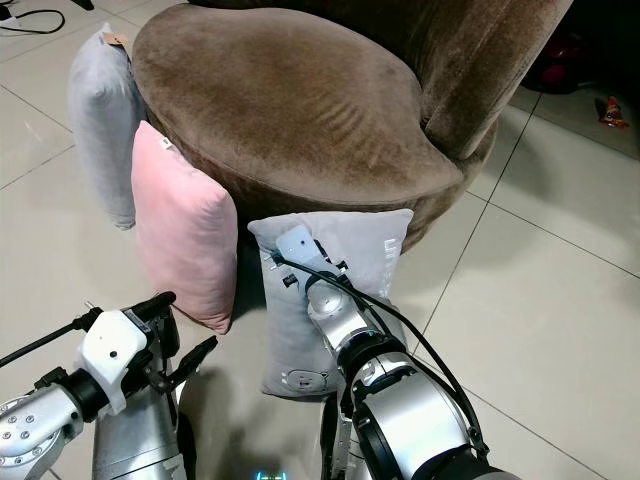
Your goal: Move the pillow to the sofa from floor
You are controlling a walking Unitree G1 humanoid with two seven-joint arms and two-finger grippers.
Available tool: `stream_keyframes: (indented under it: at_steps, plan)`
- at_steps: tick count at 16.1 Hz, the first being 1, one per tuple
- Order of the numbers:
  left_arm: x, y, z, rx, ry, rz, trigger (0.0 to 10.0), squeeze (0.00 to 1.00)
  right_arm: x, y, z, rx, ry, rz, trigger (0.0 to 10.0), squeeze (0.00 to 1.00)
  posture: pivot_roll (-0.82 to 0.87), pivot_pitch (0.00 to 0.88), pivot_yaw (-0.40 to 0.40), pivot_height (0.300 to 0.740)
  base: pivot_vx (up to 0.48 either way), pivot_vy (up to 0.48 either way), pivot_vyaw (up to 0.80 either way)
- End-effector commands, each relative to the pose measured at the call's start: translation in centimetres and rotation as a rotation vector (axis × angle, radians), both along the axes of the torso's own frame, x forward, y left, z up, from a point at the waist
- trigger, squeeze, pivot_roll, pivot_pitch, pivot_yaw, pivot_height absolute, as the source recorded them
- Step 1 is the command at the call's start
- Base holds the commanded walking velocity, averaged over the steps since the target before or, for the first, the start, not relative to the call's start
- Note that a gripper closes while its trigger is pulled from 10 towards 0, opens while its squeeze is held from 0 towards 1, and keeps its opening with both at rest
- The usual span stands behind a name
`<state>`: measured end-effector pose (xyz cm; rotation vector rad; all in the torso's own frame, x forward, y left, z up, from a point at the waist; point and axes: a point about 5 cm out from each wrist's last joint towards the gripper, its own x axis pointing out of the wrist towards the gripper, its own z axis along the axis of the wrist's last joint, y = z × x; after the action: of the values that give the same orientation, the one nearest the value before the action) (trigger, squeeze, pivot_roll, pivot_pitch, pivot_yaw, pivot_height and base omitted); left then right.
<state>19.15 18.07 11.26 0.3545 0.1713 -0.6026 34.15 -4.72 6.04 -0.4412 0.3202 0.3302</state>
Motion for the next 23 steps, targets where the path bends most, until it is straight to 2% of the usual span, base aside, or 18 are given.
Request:
stream_keyframes:
  at_steps: [1,5,7,10,13,14,15,16,18,19,20,22,23]
  plan:
    - [-0.1,-0.2,-0.4,0.000,0.022,-0.006,10.0,0.00,-0.6,-1.0,-1.4,-0.029,0.065,-0.015,0.0,0.00,0.15,0.195,-0.086,0.380,0.000,0.000,0.00]
    - [0.0,-0.5,-0.5,-0.004,0.021,-0.013,10.0,0.00,-1.0,-0.9,-1.8,-0.019,0.092,0.037,0.0,0.00,0.16,0.185,-0.092,0.380,0.000,0.000,0.00]
    - [-0.4,-0.4,-0.5,-0.003,0.023,-0.014,10.0,0.00,-1.4,0.1,-1.7,0.106,0.117,0.129,0.0,0.00,0.16,0.177,-0.103,0.380,0.000,0.000,0.00]
    - [-0.8,-0.3,-0.5,-0.004,0.028,-0.009,10.0,0.00,-2.0,1.0,-1.6,0.221,0.151,0.308,0.0,0.00,0.16,0.149,-0.113,0.380,0.000,0.000,0.00]
    - [-0.4,-0.3,-0.5,-0.009,0.015,-0.007,10.0,0.00,-2.1,0.8,-0.8,0.305,0.115,0.415,0.0,0.00,0.15,0.087,-0.099,0.380,0.000,0.000,0.00]
    - [-0.2,-0.5,-0.6,-0.014,0.008,-0.010,10.0,0.00,-2.0,0.4,-0.4,0.344,0.090,0.431,0.0,0.00,0.13,0.058,-0.092,0.380,0.000,0.000,0.00]
    - [0.1,-0.8,-0.5,-0.022,-0.004,-0.016,10.0,0.00,-1.4,-0.7,0.7,0.445,0.034,0.401,0.0,0.00,0.11,0.023,-0.083,0.380,0.000,0.000,0.00]
    - [0.2,-0.9,-0.6,-0.025,-0.007,-0.018,10.0,0.00,-1.2,-1.1,1.0,0.481,0.016,0.390,0.0,0.00,0.11,0.015,-0.081,0.380,0.000,0.000,0.00]
    - [0.7,-1.2,-0.5,-0.042,-0.024,-0.014,10.0,0.00,-0.9,-2.8,2.8,0.618,-0.072,0.377,0.0,0.00,0.08,0.000,-0.060,0.380,0.000,0.000,0.00]
    - [1.1,-1.4,-0.4,-0.054,-0.039,-0.004,10.0,0.00,-1.4,-4.2,4.3,0.698,-0.150,0.399,0.0,0.00,0.06,0.000,-0.049,0.380,0.000,0.000,0.00]
    - [1.6,-1.6,-0.4,-0.064,-0.051,-0.002,10.0,0.00,-2.6,-5.1,5.6,0.752,-0.204,0.439,0.0,0.00,0.04,0.000,-0.030,0.380,0.000,0.000,0.00]
    - [2.5,-2.0,-0.3,-0.077,-0.066,-0.010,10.0,0.00,-5.2,-5.8,7.2,0.781,-0.241,0.519,0.0,0.00,0.02,0.000,-0.006,0.380,0.000,0.000,0.00]
    - [2.7,-2.1,-0.4,-0.079,-0.068,-0.012,10.0,0.00,-5.8,-5.9,7.5,0.780,-0.244,0.537,0.0,0.00,0.02,0.000,-0.006,0.380,0.000,0.000,0.00]
